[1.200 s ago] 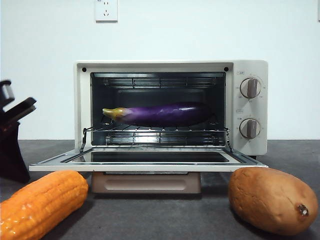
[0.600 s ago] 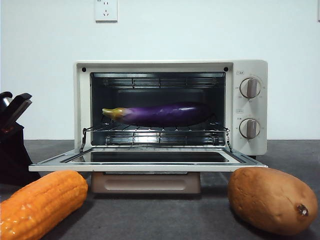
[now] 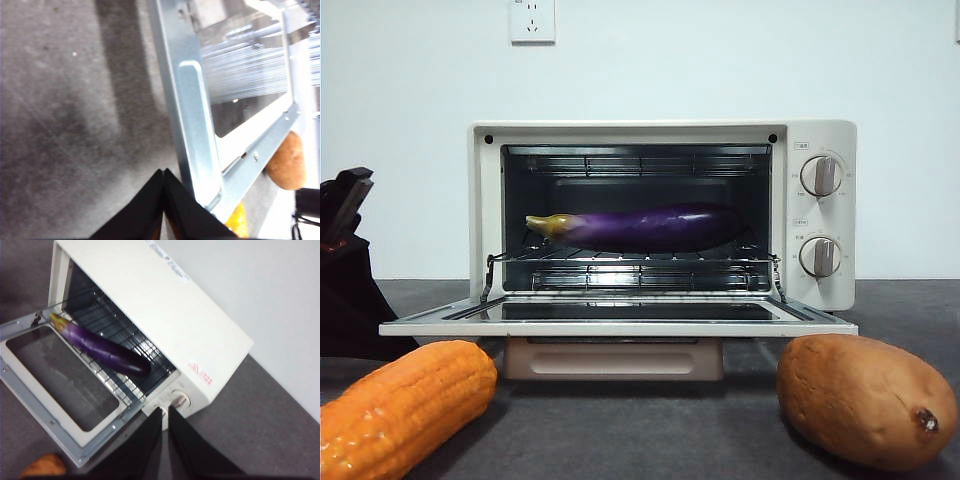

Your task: Take the eggplant from the table,put the eggplant in the oven

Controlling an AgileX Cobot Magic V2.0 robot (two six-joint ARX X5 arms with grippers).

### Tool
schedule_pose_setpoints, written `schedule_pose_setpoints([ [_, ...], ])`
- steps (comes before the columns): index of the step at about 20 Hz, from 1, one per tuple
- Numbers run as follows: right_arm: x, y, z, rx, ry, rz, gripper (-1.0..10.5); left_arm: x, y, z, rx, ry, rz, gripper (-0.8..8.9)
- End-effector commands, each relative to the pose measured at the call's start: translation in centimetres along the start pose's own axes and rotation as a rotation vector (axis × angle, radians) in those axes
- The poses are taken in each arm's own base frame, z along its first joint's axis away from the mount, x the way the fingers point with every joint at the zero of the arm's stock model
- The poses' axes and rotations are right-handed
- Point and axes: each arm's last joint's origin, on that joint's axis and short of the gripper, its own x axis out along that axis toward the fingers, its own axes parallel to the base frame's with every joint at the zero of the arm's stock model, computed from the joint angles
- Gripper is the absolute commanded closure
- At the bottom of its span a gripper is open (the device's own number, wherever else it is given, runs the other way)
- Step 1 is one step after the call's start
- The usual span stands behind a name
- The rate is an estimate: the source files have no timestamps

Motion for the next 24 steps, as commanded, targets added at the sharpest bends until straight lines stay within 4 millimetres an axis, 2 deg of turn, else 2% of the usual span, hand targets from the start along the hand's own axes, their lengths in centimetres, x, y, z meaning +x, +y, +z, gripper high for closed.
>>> schedule_pose_setpoints([
  [1,-0.5,-0.1,0.1,0.040,-0.001,0.013,9.4,0.3,0.0,0.1,0.005,0.020,-0.063,8.09],
  [8,-0.6,0.3,-1.2,0.067,0.116,0.138,9.4,-0.6,-0.9,2.5,0.039,-0.027,-0.136,8.10],
  [15,0.2,1.6,-2.2,0.064,0.194,0.333,9.4,-2.0,-3.2,6.7,0.103,-0.089,-0.229,8.09],
  [20,2.3,3.2,-3.7,0.038,0.260,0.361,9.4,-3.6,-5.7,10.3,0.167,-0.153,-0.244,8.09],
  [24,4.8,5.0,-5.7,0.004,0.325,0.338,9.4,-5.3,-8.2,12.5,0.216,-0.200,-0.249,8.09],
])
